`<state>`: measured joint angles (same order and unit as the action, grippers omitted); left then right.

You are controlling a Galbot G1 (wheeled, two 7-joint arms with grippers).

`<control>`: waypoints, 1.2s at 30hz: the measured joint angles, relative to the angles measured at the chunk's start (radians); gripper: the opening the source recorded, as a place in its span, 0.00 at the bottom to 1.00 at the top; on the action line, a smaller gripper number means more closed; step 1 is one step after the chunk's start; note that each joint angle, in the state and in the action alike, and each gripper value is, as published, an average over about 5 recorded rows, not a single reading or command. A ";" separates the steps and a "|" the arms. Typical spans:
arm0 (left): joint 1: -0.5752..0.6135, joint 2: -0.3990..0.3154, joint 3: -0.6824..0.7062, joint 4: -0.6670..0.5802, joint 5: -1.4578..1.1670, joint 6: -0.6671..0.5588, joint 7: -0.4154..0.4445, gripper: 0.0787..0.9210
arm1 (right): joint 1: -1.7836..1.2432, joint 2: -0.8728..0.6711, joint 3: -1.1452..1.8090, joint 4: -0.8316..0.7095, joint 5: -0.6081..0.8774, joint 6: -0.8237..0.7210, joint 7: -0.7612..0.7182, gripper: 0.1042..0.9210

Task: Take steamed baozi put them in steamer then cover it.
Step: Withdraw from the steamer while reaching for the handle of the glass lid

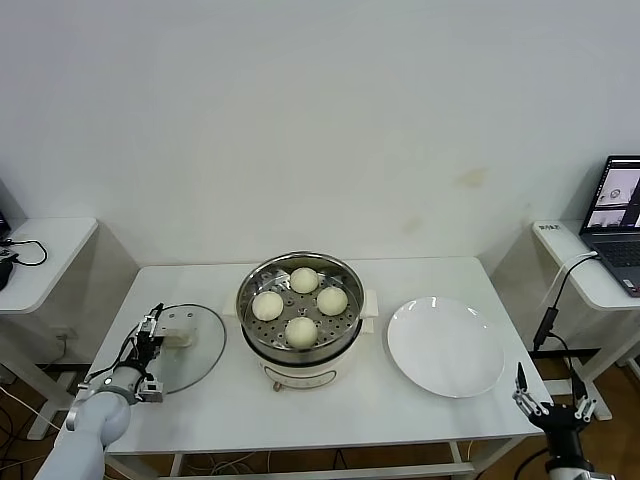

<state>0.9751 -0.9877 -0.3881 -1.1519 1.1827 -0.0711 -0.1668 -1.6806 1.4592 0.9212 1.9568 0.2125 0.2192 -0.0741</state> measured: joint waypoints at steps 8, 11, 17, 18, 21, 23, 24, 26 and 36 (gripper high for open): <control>-0.003 0.012 0.013 -0.007 -0.034 0.010 0.025 0.88 | -0.002 0.006 -0.011 -0.001 -0.009 0.000 -0.003 0.88; -0.008 0.012 0.017 -0.009 -0.042 0.012 0.029 0.88 | -0.004 0.008 -0.014 -0.001 -0.011 0.000 -0.004 0.88; -0.020 0.011 0.025 -0.010 -0.052 0.017 0.037 0.88 | -0.009 0.009 -0.014 -0.001 -0.013 0.000 -0.005 0.88; -0.022 0.012 0.027 -0.010 -0.054 0.018 0.039 0.88 | -0.009 0.009 -0.015 -0.001 -0.013 0.001 -0.006 0.88; -0.028 0.012 0.030 -0.009 -0.058 0.019 0.042 0.88 | -0.009 0.012 -0.017 -0.001 -0.015 0.001 -0.007 0.88; -0.033 0.011 0.032 -0.007 -0.060 0.019 0.042 0.88 | -0.010 0.014 -0.019 -0.001 -0.017 0.002 -0.007 0.88; -0.035 0.010 0.033 -0.004 -0.061 0.019 0.042 0.88 | -0.010 0.014 -0.020 -0.002 -0.017 0.002 -0.007 0.88; -0.040 0.008 0.034 0.001 -0.062 0.019 0.042 0.88 | -0.010 0.015 -0.021 -0.002 -0.019 0.003 -0.007 0.88; -0.044 0.005 0.034 0.020 -0.063 0.016 0.040 0.71 | -0.011 0.014 -0.022 -0.001 -0.018 0.003 -0.008 0.88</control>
<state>0.9314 -0.9830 -0.3542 -1.1318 1.1198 -0.0551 -0.1264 -1.6919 1.4734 0.8993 1.9555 0.1944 0.2227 -0.0816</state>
